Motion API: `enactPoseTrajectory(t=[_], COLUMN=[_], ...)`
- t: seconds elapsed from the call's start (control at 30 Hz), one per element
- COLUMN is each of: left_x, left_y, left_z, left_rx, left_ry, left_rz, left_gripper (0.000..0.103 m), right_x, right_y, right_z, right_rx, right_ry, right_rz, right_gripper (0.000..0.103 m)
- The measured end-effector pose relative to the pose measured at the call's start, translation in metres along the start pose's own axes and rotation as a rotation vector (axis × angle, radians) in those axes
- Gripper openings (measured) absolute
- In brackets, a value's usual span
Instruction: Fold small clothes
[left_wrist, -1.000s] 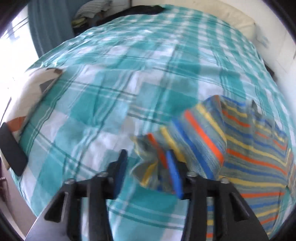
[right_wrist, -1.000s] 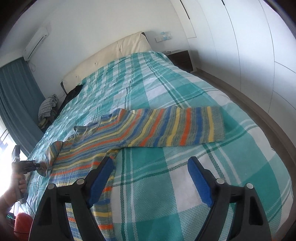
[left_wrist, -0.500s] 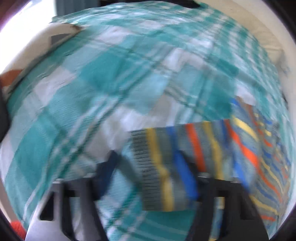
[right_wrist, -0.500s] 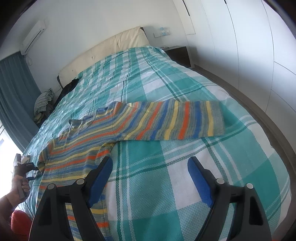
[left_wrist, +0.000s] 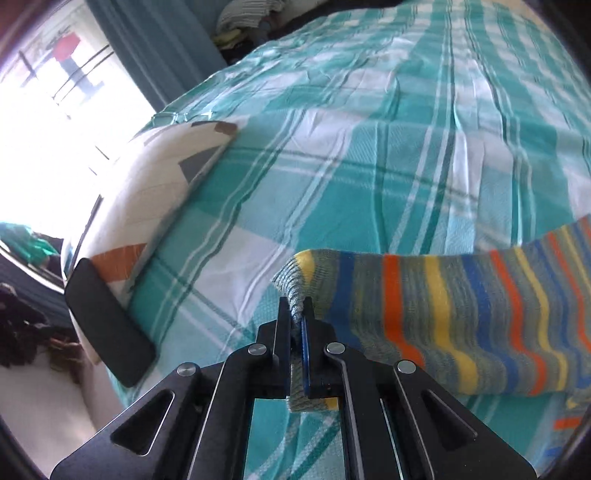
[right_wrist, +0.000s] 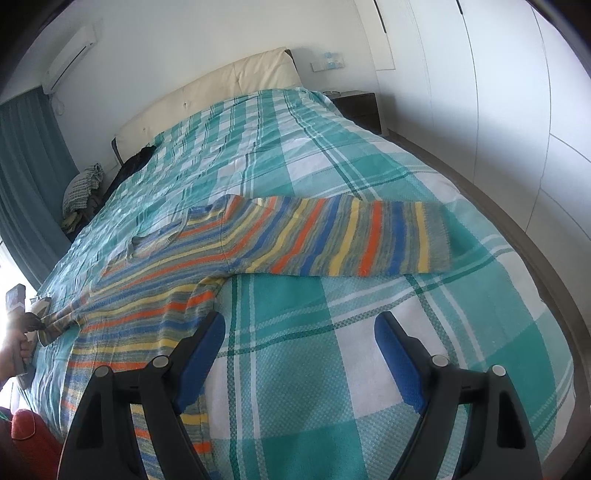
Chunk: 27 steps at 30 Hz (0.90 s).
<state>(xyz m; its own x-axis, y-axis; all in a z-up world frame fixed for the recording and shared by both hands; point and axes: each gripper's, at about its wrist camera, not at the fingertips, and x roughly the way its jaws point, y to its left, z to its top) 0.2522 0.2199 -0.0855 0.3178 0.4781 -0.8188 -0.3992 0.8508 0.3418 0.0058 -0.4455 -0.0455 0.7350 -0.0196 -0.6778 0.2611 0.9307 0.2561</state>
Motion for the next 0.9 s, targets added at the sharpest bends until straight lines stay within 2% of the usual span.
enactPoseTrajectory(t=[0.13, 0.27, 0.33, 0.4, 0.43, 0.5, 0.53, 0.57, 0.63, 0.67, 0.7, 0.77, 0.83, 0.9], left_x=[0.015, 0.024, 0.027, 0.017, 0.007, -0.023, -0.047, -0.065, -0.094, -0.107, -0.114, -0.122, -0.121, -0.11], left_y=[-0.015, -0.011, -0.015, -0.017, -0.015, -0.009, -0.007, -0.007, -0.014, -0.026, -0.037, -0.074, -0.116, -0.157], left_z=[-0.012, -0.018, -0.02, -0.022, -0.023, -0.025, -0.026, -0.025, -0.016, -0.007, 0.0, 0.016, 0.028, 0.044], left_rx=[0.04, 0.012, 0.059, 0.129, 0.165, 0.217, 0.249, 0.275, 0.333, 0.372, 0.399, 0.473, 0.54, 0.583], left_ry=[0.005, 0.026, 0.039, 0.025, 0.012, -0.077, -0.163, -0.22, -0.274, -0.273, -0.266, -0.244, -0.213, -0.193], left_rz=[0.053, 0.036, 0.02, 0.022, 0.033, 0.05, 0.032, -0.002, -0.142, -0.236, -0.297, -0.445, -0.524, -0.53], left_gripper=[0.002, 0.002, 0.003, 0.013, 0.027, 0.07, 0.077, 0.085, 0.088, 0.09, 0.094, 0.096, 0.096, 0.096], right_x=[0.0, 0.002, 0.003, 0.004, 0.004, 0.003, 0.004, 0.005, 0.016, 0.022, 0.03, 0.053, 0.077, 0.107], right_y=[0.009, 0.01, 0.01, 0.01, 0.009, 0.007, 0.005, 0.006, 0.013, 0.018, 0.025, 0.044, 0.063, 0.083], right_z=[-0.003, -0.004, -0.005, -0.004, -0.003, 0.004, 0.009, 0.013, 0.03, 0.039, 0.05, 0.079, 0.101, 0.123], right_rx=[-0.048, -0.064, -0.061, -0.06, -0.059, -0.052, -0.05, -0.06, -0.132, -0.172, -0.208, -0.269, -0.317, -0.358], right_ry=[0.006, 0.014, 0.02, 0.029, 0.036, 0.06, 0.071, 0.08, 0.091, 0.092, 0.092, 0.091, 0.098, 0.131], right_rz=[-0.005, -0.014, -0.016, -0.015, -0.008, 0.021, 0.036, 0.04, 0.032, 0.024, 0.024, 0.072, 0.099, 0.128], right_gripper=[0.082, 0.082, 0.082, 0.082, 0.082, 0.082, 0.083, 0.086, 0.087, 0.087, 0.087, 0.087, 0.087, 0.087])
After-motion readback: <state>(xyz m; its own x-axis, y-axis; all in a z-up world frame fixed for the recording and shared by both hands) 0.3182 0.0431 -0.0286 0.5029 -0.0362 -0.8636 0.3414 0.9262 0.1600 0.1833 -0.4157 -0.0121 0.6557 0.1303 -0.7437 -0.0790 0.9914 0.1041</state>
